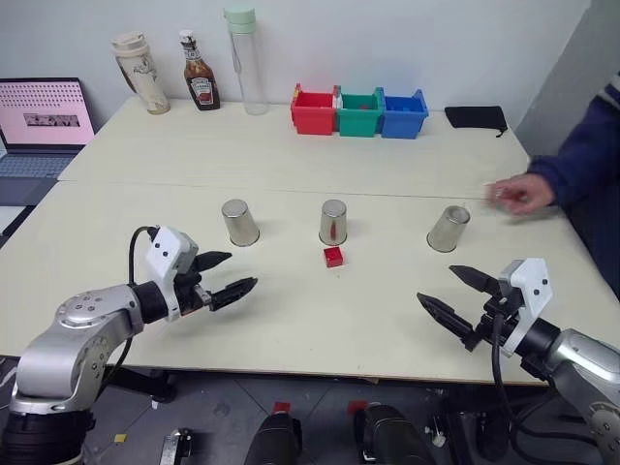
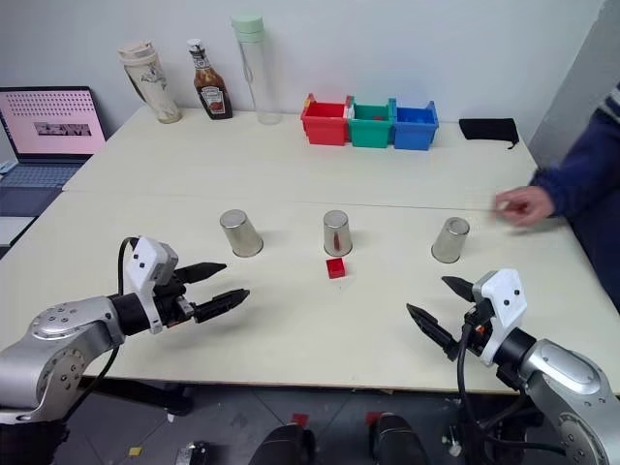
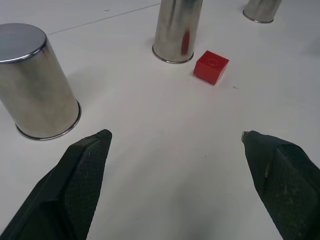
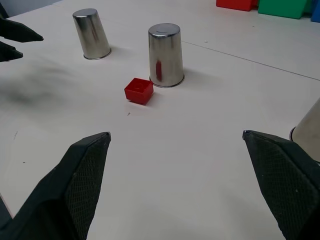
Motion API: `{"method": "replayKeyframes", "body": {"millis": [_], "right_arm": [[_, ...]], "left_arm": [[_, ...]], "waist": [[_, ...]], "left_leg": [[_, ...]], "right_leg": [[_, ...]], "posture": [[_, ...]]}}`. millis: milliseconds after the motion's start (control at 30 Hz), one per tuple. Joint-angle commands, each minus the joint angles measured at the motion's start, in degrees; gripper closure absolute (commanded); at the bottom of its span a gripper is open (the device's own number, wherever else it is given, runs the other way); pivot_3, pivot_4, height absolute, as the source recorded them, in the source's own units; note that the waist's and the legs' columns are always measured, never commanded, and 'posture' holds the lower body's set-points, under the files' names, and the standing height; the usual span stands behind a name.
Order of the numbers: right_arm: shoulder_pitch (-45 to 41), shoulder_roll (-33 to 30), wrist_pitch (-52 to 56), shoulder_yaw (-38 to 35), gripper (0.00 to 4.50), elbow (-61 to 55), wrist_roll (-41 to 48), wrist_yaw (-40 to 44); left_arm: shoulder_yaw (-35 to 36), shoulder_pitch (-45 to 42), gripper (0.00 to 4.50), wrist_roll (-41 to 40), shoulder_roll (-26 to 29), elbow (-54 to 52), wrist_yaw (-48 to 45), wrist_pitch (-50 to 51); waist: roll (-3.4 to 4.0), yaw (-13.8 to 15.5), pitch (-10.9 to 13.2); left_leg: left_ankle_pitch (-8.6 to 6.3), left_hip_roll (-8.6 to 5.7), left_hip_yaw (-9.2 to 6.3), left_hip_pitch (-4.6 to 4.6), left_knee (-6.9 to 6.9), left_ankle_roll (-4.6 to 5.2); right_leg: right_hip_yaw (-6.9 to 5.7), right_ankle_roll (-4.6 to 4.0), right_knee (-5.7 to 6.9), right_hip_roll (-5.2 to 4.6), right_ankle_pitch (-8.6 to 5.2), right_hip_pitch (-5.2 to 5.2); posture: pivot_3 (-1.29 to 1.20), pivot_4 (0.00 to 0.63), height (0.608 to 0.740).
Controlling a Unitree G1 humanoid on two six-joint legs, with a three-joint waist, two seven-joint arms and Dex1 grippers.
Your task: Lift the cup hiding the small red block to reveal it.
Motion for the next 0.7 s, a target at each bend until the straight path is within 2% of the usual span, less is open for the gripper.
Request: {"method": "replayKeyframes", "body": {"millis": [33,700], "right_arm": [[-0.1,-0.6,-1.1,-1.5,0.00,-0.2,0.9,0.5],[0.3,0.2,-0.9,-1.0,0.00,-0.8,0.8,-1.9]], "left_arm": [[1.5,-0.8,0.07,-0.6,-0.1,-1.6,0.9,-0.5],[0.0,-1.7,0.07,0.0,0.7,-2.0,-0.5,-0.5]], "waist": [[0.00,0.0,0.0],[0.00,0.0,0.0]], "left_leg": [[0.00,0.00,0.00,0.00,0.00,0.00],[0.00,0.00,0.02,0.02,0.01,0.00]], "right_leg": [[0.00,0.00,0.00,0.00,0.00,0.00],[-0.01,0.02,0.04,0.01,0.01,0.00]], "posture": [[0.00,0.150,0.740],[0.00,0.150,0.740]]}}
